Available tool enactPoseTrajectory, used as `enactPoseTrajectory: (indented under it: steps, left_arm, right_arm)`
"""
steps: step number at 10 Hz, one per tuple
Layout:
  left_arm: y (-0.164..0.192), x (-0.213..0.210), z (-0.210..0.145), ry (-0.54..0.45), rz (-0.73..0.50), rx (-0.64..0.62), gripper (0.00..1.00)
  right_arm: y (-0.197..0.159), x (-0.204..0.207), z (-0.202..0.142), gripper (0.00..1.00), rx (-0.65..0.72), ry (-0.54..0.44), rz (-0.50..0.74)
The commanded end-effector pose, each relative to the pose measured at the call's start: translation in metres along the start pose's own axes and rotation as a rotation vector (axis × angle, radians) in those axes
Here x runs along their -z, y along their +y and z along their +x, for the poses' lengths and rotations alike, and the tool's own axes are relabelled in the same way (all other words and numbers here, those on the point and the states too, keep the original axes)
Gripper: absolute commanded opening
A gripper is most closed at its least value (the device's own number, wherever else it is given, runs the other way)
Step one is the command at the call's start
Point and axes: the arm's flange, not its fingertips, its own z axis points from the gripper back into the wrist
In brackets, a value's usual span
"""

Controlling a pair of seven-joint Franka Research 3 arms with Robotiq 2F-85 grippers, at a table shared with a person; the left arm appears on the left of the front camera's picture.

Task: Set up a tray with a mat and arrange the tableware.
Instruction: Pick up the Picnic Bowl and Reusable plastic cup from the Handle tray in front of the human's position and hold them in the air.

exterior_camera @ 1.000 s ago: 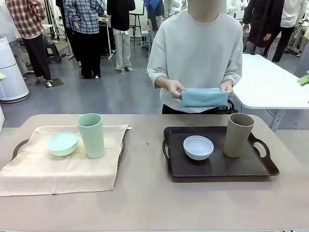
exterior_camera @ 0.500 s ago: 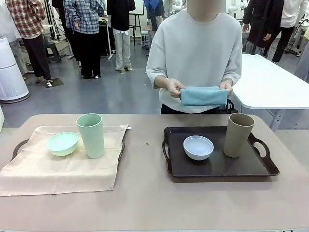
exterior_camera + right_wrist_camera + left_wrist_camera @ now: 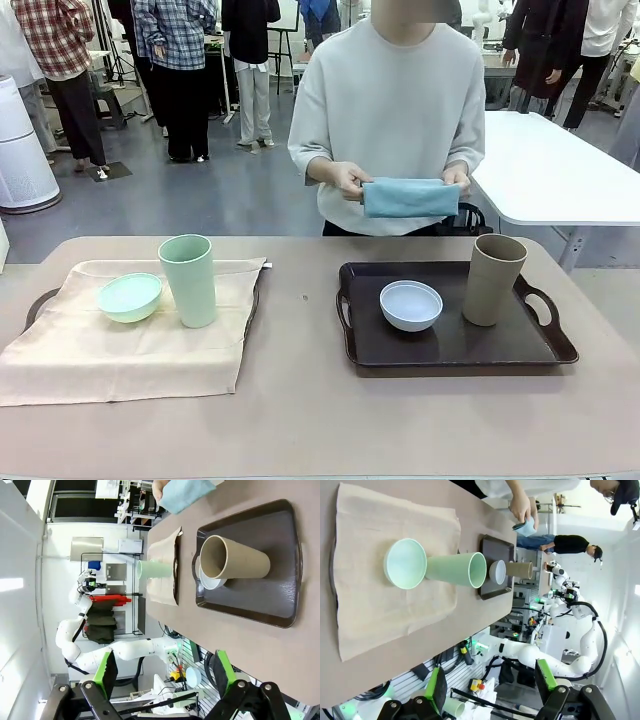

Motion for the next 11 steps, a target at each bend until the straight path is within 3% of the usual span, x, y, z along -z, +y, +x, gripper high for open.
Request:
enactPoseTrajectory:
  steps: [1, 11]
  left_arm:
    - [0.0009, -0.0009, -0.0027, 0.001, -0.004, 0.0, 0.93]
    - [0.0009, -0.0009, -0.0027, 0.001, -0.004, 0.0, 0.93]
  right_arm:
    - [0.0011, 0.0006, -0.002, 1.0, -0.02, 0.007, -0.001]
    - [0.0011, 0.0006, -0.002, 1.0, -0.02, 0.007, -0.001]
